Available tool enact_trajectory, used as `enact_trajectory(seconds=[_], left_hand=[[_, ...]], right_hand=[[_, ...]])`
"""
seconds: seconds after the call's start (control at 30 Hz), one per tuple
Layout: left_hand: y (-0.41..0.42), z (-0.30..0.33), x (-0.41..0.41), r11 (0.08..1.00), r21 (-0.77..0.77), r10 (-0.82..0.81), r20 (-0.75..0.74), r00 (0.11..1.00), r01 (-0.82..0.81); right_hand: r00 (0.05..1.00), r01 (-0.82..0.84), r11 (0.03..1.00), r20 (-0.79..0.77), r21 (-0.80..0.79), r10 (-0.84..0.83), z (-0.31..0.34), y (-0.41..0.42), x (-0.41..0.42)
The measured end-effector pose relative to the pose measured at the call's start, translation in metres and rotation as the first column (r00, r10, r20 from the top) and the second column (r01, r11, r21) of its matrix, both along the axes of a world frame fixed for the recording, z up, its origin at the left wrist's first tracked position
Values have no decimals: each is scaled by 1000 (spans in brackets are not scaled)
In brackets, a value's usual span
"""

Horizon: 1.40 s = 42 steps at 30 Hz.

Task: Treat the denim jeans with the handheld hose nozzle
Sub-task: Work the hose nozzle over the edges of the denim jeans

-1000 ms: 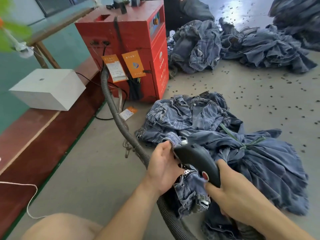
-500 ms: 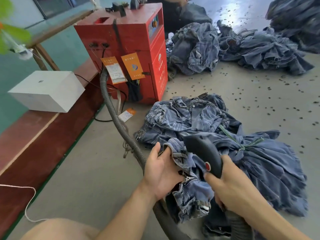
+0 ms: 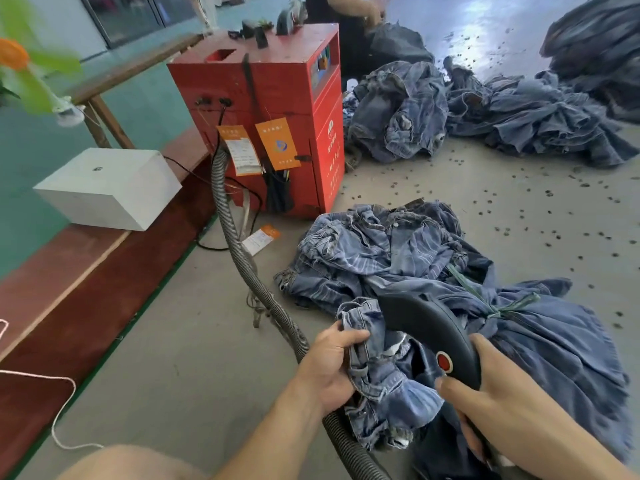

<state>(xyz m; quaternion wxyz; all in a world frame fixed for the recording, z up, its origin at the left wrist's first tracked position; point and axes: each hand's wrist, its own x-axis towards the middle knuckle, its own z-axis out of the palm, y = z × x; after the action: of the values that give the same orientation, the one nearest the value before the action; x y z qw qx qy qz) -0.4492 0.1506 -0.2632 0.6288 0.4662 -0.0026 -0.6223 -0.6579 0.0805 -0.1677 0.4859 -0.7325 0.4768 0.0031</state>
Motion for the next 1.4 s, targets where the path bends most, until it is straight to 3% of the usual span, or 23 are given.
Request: enact_trajectory(seconds=[0.2,0.3,0.37,0.5,0.67,0.77,0.83,0.97,1.13,1.2,1.33,1.4], left_hand=[[4,4,3,986,-154,-70,-48,996,62],[-1,8,4,989,-109,-113,-119,986,100],[-3,6,1,998,-21,-59,-113,992,57],[-6,4,-1,993,-49,103,-70,992,-107],[-4,3,2,974,-138,163,-118,980,-179],[-1,2,5,975,-153,146,-116,982,-163],[-4,1,9,974,-146,153,-120,981,-170],[-7,0,7,978,-174,101,-109,989,-119],[3,-4,3,981,-191,-30,-119,992,7],[4,-6,5,983,-175,-68,-58,996,57],[-2,-6,3,980,-148,-107,160,981,132],[-1,-5,2,966,-184,-137,238,962,183]], right_hand=[[1000,10,1000,2,16,-10,5,-6,-1],[1000,23,1000,7,6,-23,3,-10,-5],[1000,19,1000,-9,-1,-19,-1,-10,-5],[999,-40,989,-17,143,43,-3,-9,4],[975,149,941,111,303,-191,-13,-20,20],[955,194,942,166,275,-245,-10,-18,12],[970,121,961,176,247,-167,-3,-10,4],[998,-18,982,55,188,8,-3,1,10],[961,250,961,93,116,-261,-21,-20,12],[956,258,960,115,112,-271,-16,-24,3],[996,-10,992,90,129,-1,0,-3,1],[996,-69,995,57,71,65,-2,3,9]])
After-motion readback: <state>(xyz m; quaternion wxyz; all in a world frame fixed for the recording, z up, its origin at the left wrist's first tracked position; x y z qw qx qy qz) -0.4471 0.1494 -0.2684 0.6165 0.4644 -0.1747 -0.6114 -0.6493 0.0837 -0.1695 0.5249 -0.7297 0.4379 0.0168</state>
